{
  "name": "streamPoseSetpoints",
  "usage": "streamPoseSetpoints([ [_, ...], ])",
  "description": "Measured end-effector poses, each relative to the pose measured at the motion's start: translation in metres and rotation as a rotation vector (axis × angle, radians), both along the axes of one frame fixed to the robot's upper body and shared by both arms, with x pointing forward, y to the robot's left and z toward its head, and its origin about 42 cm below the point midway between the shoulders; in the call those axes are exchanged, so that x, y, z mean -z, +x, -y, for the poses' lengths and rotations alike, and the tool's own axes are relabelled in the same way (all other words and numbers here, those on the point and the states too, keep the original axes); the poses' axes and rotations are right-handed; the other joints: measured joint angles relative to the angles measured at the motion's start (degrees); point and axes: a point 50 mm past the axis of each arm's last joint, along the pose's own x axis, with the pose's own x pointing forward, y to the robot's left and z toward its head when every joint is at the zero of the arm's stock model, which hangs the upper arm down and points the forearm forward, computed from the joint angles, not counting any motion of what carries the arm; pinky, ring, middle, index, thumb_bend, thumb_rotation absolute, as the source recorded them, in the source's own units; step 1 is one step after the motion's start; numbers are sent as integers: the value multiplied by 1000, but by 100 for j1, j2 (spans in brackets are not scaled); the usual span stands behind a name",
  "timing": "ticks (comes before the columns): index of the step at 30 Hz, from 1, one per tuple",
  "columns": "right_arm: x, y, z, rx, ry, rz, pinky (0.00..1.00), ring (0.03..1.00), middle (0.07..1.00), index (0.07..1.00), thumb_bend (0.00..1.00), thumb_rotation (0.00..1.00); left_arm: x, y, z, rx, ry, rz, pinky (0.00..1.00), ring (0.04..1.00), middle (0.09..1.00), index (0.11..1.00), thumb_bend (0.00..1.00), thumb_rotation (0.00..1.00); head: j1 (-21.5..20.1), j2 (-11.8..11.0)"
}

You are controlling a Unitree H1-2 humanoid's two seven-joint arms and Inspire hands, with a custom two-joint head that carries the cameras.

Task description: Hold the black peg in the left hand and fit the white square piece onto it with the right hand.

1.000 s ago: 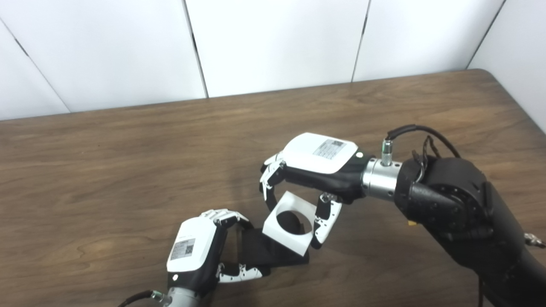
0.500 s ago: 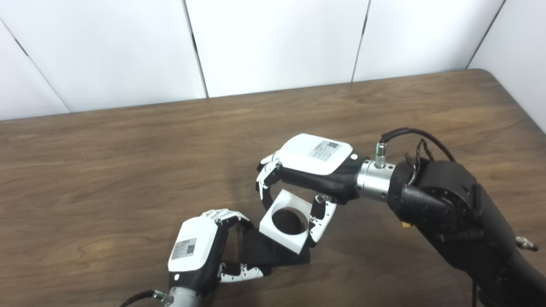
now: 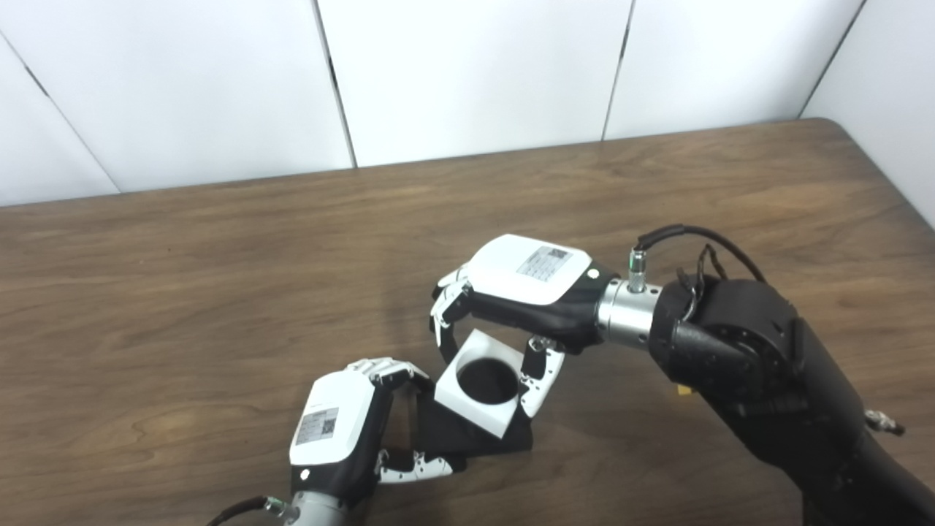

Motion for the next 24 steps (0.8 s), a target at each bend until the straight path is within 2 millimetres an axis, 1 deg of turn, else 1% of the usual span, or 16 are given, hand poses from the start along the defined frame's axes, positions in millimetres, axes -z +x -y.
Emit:
streamPoseSetpoints([
  [5, 4, 0, -2, -4, -13, -2, 858, 860, 749, 483, 524, 131, -1, 0, 1, -4, 1, -1, 814, 772, 705, 484, 522, 51, 9, 9],
  [9, 6, -1, -3, -3, -28, 6, 879, 876, 775, 489, 525, 143, -1, 0, 2, -6, 2, -3, 820, 774, 707, 484, 522, 51, 18, 9],
  [10, 6, -1, -3, -4, -34, 3, 886, 882, 784, 554, 766, 180, -1, 0, 2, -6, 2, -3, 821, 774, 707, 484, 522, 51, 18, 17],
  [11, 6, -1, -3, -5, -41, -2, 888, 884, 788, 576, 848, 193, -1, 0, 2, -6, 2, -4, 821, 773, 707, 484, 522, 51, 9, 18],
  [13, 7, -1, -3, -1, -54, -7, 898, 891, 800, 610, 946, 250, -1, 0, 2, -6, 2, -3, 822, 774, 708, 484, 522, 51, 18, 9],
  [16, 8, -1, -2, 5, -68, -15, 919, 906, 816, 635, 996, 321, -1, 0, 3, -6, 2, -3, 822, 775, 708, 484, 522, 51, 18, 0],
  [20, 9, -1, -1, 6, -88, -35, 949, 921, 828, 649, 1000, 383, -2, 1, 3, -5, 2, -2, 820, 773, 706, 484, 522, 51, 18, 0],
  [24, 9, 0, 0, 11, -107, -56, 960, 930, 836, 652, 1000, 401, -2, 1, 3, -6, 1, -2, 820, 772, 706, 484, 522, 51, 26, 9],
])
